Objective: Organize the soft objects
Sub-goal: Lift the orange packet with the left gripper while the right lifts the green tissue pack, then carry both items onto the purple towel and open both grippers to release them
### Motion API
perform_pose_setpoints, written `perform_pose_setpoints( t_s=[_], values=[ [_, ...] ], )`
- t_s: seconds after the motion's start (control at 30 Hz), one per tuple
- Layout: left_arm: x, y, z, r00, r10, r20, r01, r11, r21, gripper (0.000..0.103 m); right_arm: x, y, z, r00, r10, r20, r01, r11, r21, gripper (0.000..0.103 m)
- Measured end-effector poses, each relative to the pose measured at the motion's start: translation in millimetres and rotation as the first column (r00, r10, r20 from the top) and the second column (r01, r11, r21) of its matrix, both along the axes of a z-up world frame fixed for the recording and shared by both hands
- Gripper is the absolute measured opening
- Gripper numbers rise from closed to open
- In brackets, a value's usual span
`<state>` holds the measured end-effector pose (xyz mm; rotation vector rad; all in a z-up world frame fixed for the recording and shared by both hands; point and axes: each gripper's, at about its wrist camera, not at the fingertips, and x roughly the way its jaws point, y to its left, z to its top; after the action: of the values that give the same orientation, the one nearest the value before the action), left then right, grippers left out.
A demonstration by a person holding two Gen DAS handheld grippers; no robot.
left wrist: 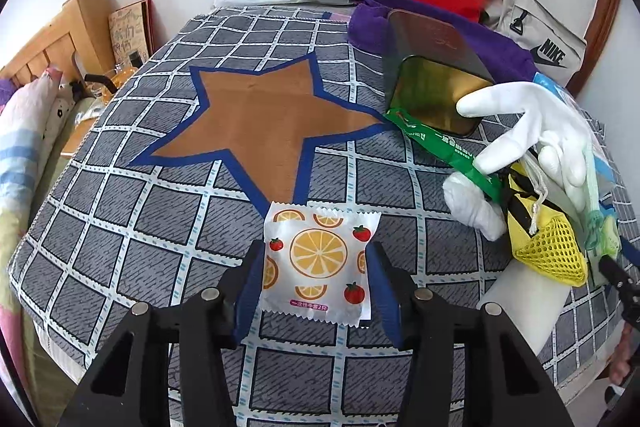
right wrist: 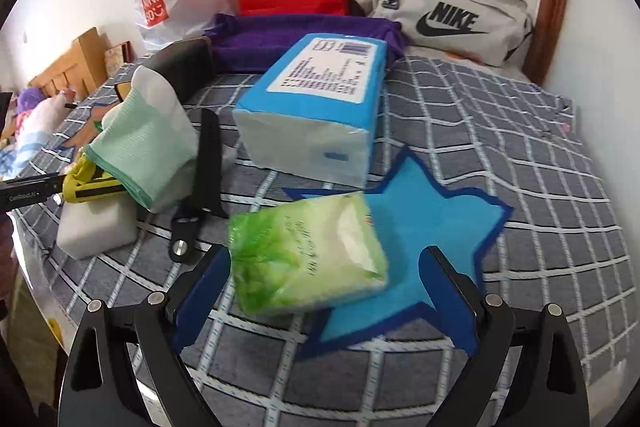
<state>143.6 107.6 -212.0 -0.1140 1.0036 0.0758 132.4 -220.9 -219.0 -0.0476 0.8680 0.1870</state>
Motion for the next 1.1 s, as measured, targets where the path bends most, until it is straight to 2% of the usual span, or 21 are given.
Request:
perform_pose_setpoints(
  t_s=[0.17, 0.3, 0.37, 0.83, 1.1],
  values=[
    [0.3, 1.5, 1.1, 1.000, 0.009, -0.010, -0.009, 1.000, -0.013, 0.044, 9.4, 15.0, -15.9, 0.999, 0.015, -0.038, -0.016, 1.000, -0.016, 0.094],
    [-0.1, 4.7, 5.7, 1.000, 0.017, -0.009, -0.018, 0.999, -0.043, 0.044, 6.8, 11.3, -14.9, 0.999, -0.010, -0.038, 0.009, 1.000, -0.022, 0.079],
    [1.1, 5.9, 10.3, 1.000, 0.019, -0.001, -0.019, 0.998, -0.054, 0.044, 5.5, 6.0, -11.0, 0.998, -0.012, -0.057, 0.012, 1.000, 0.003, 0.079],
    [23.7, 0.9, 60.0, 0.997, 0.012, 0.075, -0.006, 0.997, -0.077, 0.044, 8.2, -8.2, 56.7, 0.998, -0.037, 0.057, 0.036, 0.999, 0.022, 0.078],
    [63.5, -3.0, 86.9, 0.995, 0.007, 0.102, 0.001, 0.997, -0.081, 0.044, 45.7, -11.0, 86.9, 0.995, -0.081, 0.063, 0.077, 0.995, 0.067, 0.078]
  ],
)
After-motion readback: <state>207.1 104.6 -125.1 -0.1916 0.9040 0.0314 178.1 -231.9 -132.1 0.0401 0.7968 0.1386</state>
